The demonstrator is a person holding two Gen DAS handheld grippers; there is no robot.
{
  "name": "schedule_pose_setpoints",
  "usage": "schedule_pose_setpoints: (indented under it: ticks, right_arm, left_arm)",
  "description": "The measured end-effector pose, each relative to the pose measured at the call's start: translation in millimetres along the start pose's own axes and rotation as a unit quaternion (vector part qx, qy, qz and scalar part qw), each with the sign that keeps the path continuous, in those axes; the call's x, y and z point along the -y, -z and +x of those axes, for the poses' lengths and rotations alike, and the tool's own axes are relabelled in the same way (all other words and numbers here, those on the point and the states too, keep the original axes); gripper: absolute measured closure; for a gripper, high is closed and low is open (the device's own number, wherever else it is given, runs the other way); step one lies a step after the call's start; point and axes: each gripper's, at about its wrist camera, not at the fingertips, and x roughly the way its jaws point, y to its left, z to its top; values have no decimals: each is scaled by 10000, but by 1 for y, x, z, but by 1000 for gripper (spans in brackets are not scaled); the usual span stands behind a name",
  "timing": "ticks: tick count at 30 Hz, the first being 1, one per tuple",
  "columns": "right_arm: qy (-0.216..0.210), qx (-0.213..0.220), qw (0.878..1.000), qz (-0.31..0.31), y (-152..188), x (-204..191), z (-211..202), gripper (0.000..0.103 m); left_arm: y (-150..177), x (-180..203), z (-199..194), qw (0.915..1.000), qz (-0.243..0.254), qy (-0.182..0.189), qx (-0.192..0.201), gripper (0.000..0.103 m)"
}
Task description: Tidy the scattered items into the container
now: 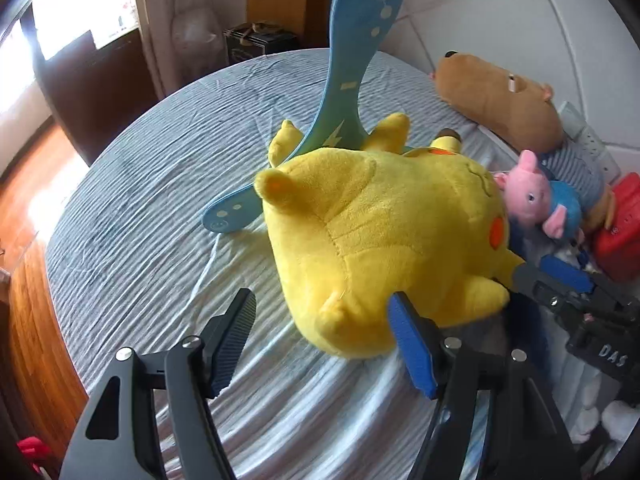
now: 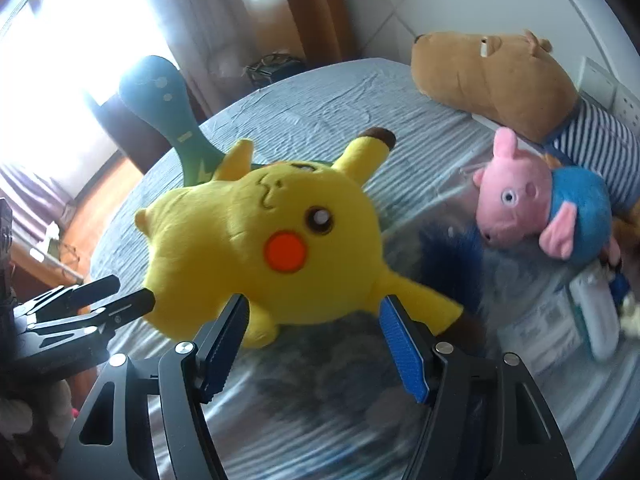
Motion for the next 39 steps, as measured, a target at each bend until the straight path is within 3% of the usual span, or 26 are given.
schedule_pose_setpoints:
  ticks: [3, 5, 6, 7, 13, 18, 24, 26, 30, 35, 37, 39]
  right_arm:
    - [-117, -33, 9997, -225, -11, 4, 12, 32]
    - [-259, -54, 9989, -375, -18, 8, 22, 19]
    - [-372, -91, 9982, -461, -22, 9, 29, 6]
    - [-438, -83, 9976, -521, -23, 10, 31, 0]
    - [-787, -193, 9956, -462, -27, 26, 64, 0]
    - [-986, -234, 9936, -489, -29, 30, 68, 0]
    - [-1265, -722, 9885, -393, -14, 22, 79, 3]
    - [-1437, -867, 9852, -348, -3, 8, 80, 7]
    - [-1420, -820, 9855, -432, 16, -15, 74, 11]
    - [-1059, -609, 9920, -315, 11, -8, 73, 10]
    - [-897, -527, 9941, -305, 8, -5, 73, 0]
    - [-789, -475, 9951, -371, 8, -5, 74, 0]
  left_arm:
    - [-1, 5, 11, 9999, -60, -95, -28, 32]
    - [-4, 3, 15, 9995, -52, -274, 115, 10]
    - [-6, 0, 16, 9992, -45, -344, 190, 3]
    - [-8, -3, 17, 9988, -39, -415, 265, 0]
    - [-11, -11, 23, 9991, -14, -221, 350, 0]
    - [-2, -10, 21, 9993, 53, -154, 329, 0]
    - [13, -6, 18, 9996, 172, -115, 208, 2]
    - [16, -7, 29, 9986, 281, -399, 208, 7]
    - [7, -26, 30, 9978, 214, -449, 437, 7]
    - [-4, -24, 30, 9965, 716, 36, 426, 7]
    - [-5, -24, 33, 9958, 812, 177, 393, 7]
    - [-7, -28, 37, 9960, 738, 387, 325, 5]
